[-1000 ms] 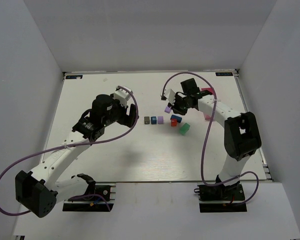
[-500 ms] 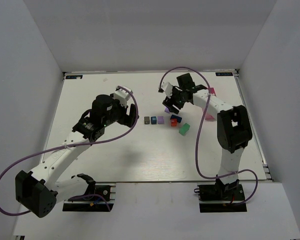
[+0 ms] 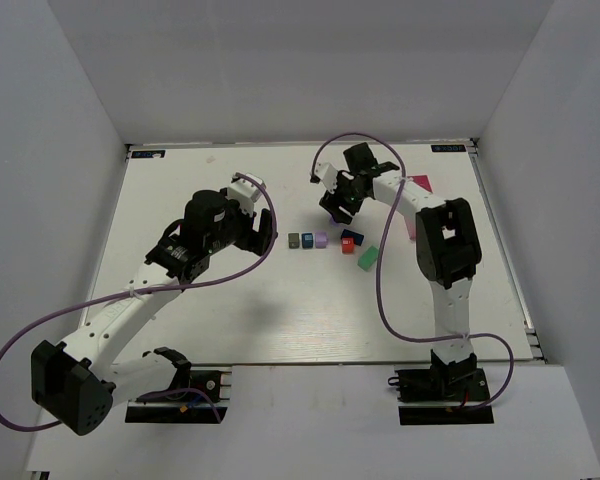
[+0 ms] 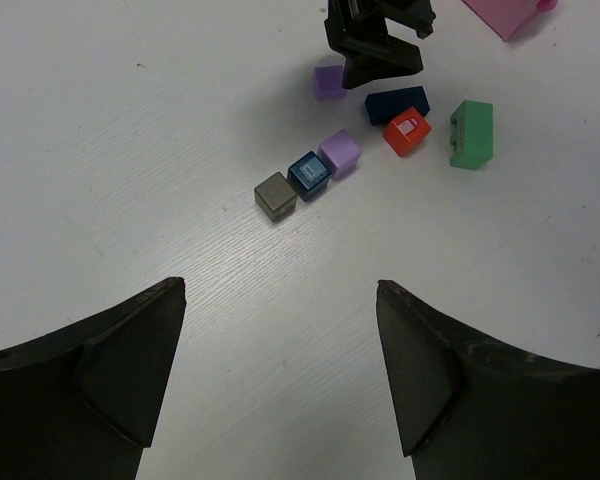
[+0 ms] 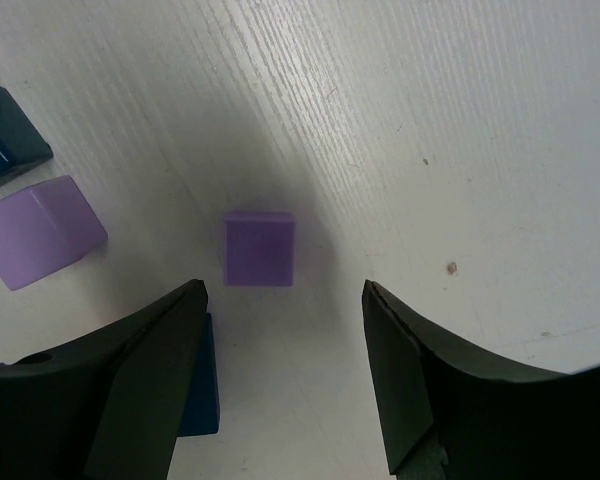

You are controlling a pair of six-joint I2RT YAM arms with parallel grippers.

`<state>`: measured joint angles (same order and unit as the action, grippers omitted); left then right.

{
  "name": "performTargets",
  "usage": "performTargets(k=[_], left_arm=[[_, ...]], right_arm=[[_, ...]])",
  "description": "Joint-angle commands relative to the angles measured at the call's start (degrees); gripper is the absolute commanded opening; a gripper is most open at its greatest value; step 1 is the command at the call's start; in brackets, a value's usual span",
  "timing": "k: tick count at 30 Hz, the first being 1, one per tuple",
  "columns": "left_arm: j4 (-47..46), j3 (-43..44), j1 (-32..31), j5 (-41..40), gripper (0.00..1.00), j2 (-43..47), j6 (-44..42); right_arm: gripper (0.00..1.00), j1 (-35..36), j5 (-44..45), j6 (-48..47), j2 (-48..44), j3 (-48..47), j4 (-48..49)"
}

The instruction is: Build the wood block tower

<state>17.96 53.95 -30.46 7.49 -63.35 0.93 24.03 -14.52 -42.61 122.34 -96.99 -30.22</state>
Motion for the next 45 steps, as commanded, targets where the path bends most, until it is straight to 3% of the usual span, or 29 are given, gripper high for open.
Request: performTargets(k=[1, 15, 27, 31, 34, 35, 40, 45], left_arm=[[-0.55, 0.01, 0.22, 0.51, 0.87, 1.39, 0.3], [-0.55, 0.01, 0.22, 0.51, 0.87, 1.39, 0.3], [-0.55, 0.01, 0.22, 1.57, 0.87, 1.39, 0.3], [-0.55, 0.01, 0.22, 1.57, 0.87, 1.39, 0.3], [-0.55, 0.01, 0.22, 1.57, 0.87, 1.39, 0.3], [-0.55, 0.01, 0.22, 1.57, 0.87, 1.39, 0.3], [-0.55, 0.01, 0.22, 1.57, 0.87, 1.39, 0.3], [-0.55, 0.01, 0.22, 1.04, 0.87, 2.61, 0.3]], right_arm=[[0.69, 0.23, -0.51, -1.07, 1.05, -2.85, -1.86], [0.71, 0.93, -0.68, -0.98, 3.6, -3.65, -1.78], [0.61, 1.11, -1.12, -0.72, 5.01, -3.56, -1.78], [0.5, 1.11, -1.21, -0.55, 4.84, -3.21, -1.43], [0.35, 1.02, -1.47, -0.46, 3.96, -3.03, -1.42], [0.25, 0.93, -1.56, -0.46, 3.78, -2.94, -1.51], [0.04, 1.02, -1.91, 0.24, -1.57, -1.8, -1.68], [0.0, 1.54, -9.37, 1.65, -8.95, -1.45, -3.71]])
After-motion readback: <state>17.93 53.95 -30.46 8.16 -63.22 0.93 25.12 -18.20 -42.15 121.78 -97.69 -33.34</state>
